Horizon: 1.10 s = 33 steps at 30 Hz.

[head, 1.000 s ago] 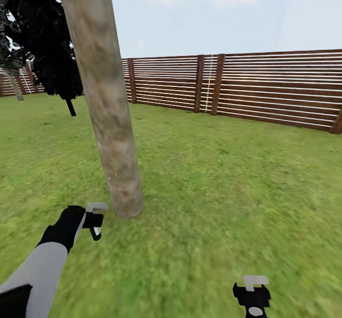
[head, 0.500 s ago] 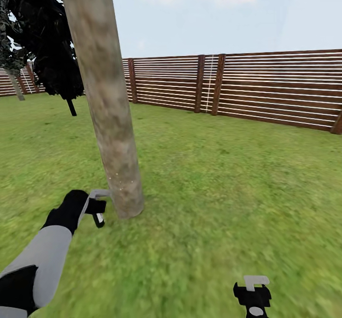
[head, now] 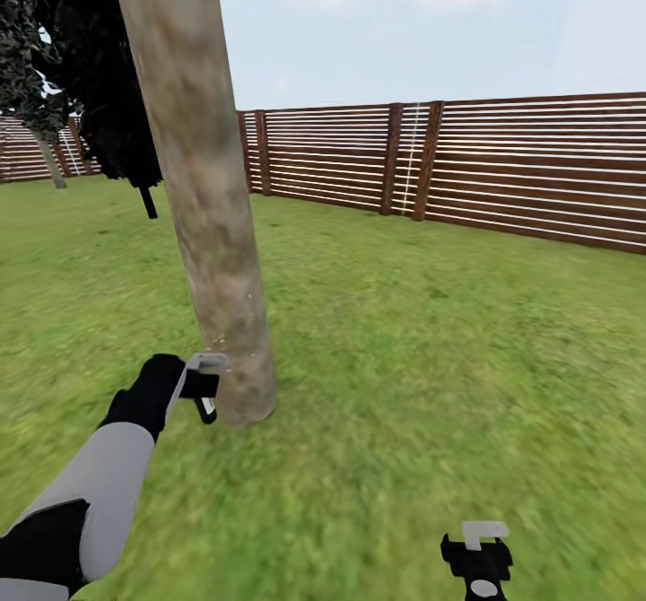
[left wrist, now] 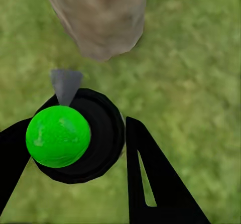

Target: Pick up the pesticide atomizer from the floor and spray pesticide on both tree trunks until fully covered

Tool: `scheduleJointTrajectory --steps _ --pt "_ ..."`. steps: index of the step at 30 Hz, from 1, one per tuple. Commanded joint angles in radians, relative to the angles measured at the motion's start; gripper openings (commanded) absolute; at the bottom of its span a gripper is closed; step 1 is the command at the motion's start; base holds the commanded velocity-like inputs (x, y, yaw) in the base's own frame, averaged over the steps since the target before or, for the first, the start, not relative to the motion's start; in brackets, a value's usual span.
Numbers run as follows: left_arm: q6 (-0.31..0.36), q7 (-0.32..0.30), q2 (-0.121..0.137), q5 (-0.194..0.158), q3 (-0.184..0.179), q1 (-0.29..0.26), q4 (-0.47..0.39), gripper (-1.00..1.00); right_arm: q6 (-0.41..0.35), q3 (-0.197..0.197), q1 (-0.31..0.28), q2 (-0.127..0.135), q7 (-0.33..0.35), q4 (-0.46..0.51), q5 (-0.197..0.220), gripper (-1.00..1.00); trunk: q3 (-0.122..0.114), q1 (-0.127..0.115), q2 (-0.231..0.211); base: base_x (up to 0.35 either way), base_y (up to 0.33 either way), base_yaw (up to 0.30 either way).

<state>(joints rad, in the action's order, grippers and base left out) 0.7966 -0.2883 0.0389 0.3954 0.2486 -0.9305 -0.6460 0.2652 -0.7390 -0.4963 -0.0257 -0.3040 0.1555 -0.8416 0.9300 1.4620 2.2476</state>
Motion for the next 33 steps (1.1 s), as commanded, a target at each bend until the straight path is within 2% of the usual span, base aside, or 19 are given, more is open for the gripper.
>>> scheduleJointTrajectory --steps 1,5,7,17,21,23,24,25,26,28,29,31,32,33 --pt "0.004 -0.009 -0.002 0.010 0.004 -0.001 -0.001 -1.00 0.003 -0.009 -0.001 0.000 -0.003 -0.001 -0.010 1.00 0.001 0.000 0.000 0.030 -0.261 0.118" --pt "0.003 -0.009 -0.014 0.009 0.004 -0.008 -0.004 -1.00 0.003 -0.009 -0.001 0.000 -0.003 -0.001 -0.011 1.00 0.001 0.000 0.000 -0.124 -0.162 0.025" --pt "0.004 -0.009 -0.020 0.008 0.005 -0.008 -0.036 -1.00 0.003 -0.010 -0.001 0.000 -0.003 0.000 -0.011 1.00 0.001 0.000 0.000 -0.020 -0.037 0.001" --pt "0.003 -0.008 -0.018 0.012 0.002 0.004 -0.052 -1.00 0.003 -0.010 -0.001 0.000 -0.003 -0.001 -0.010 1.00 0.001 0.000 0.000 0.082 -0.230 -0.033" --pt "0.002 -0.005 0.004 0.022 0.000 0.011 -0.052 -1.00 0.003 -0.010 -0.001 0.000 -0.003 -0.001 -0.010 1.00 0.001 0.000 0.000 0.041 -0.046 -0.224" --pt "0.003 -0.006 0.059 0.028 0.000 0.012 -0.051 -1.00 0.003 -0.010 -0.001 0.000 -0.003 -0.001 -0.010 1.00 0.001 0.000 0.000 0.004 -0.005 -0.050" --pt "0.003 -0.006 0.075 0.029 0.000 0.012 -0.050 -1.00 0.003 -0.009 -0.001 0.000 -0.003 -0.001 -0.010 1.00 0.001 0.000 0.000 0.002 -0.002 -0.017" --pt "0.003 -0.006 0.080 0.029 0.001 0.012 -0.048 -1.00 0.003 -0.009 -0.001 0.000 -0.003 -0.001 -0.010 1.00 0.001 0.000 0.000 0.001 -0.001 -0.011" --pt "0.003 -0.006 0.074 0.028 -0.003 0.014 -0.038 -1.00 0.003 -0.010 -0.001 0.000 -0.003 -0.001 -0.010 1.00 0.001 0.000 0.000 0.000 0.000 -0.005" --pt "0.002 -0.003 0.019 0.031 -0.020 0.015 -0.025 -1.00 0.003 -0.010 -0.001 0.000 -0.003 -0.001 -0.010 1.00 0.001 0.000 0.000 0.000 0.000 -0.001" --pt "0.002 -0.001 0.006 0.032 -0.022 0.015 -0.023 -1.00 0.003 -0.010 -0.001 0.000 -0.003 -0.001 -0.010 1.00 0.001 0.000 0.000 0.000 0.000 0.000" --pt "0.002 0.001 0.001 0.032 -0.027 0.015 -0.022 -1.00 0.003 -0.010 -0.001 0.000 -0.003 -0.001 -0.010 1.00 0.001 0.000 0.000 0.000 0.000 0.000" --pt "0.002 0.001 0.006 0.033 -0.026 0.015 -0.022 -1.00 0.003 -0.010 -0.001 0.000 -0.003 -0.001 -0.010 1.00 0.001 0.000 0.000 0.000 0.000 0.000" --pt "0.003 0.001 0.024 0.034 -0.026 0.016 -0.021 -1.00 0.003 -0.010 -0.001 0.000 -0.003 -0.001 -0.010 1.00 0.001 0.000 0.000 0.000 0.000 0.000"
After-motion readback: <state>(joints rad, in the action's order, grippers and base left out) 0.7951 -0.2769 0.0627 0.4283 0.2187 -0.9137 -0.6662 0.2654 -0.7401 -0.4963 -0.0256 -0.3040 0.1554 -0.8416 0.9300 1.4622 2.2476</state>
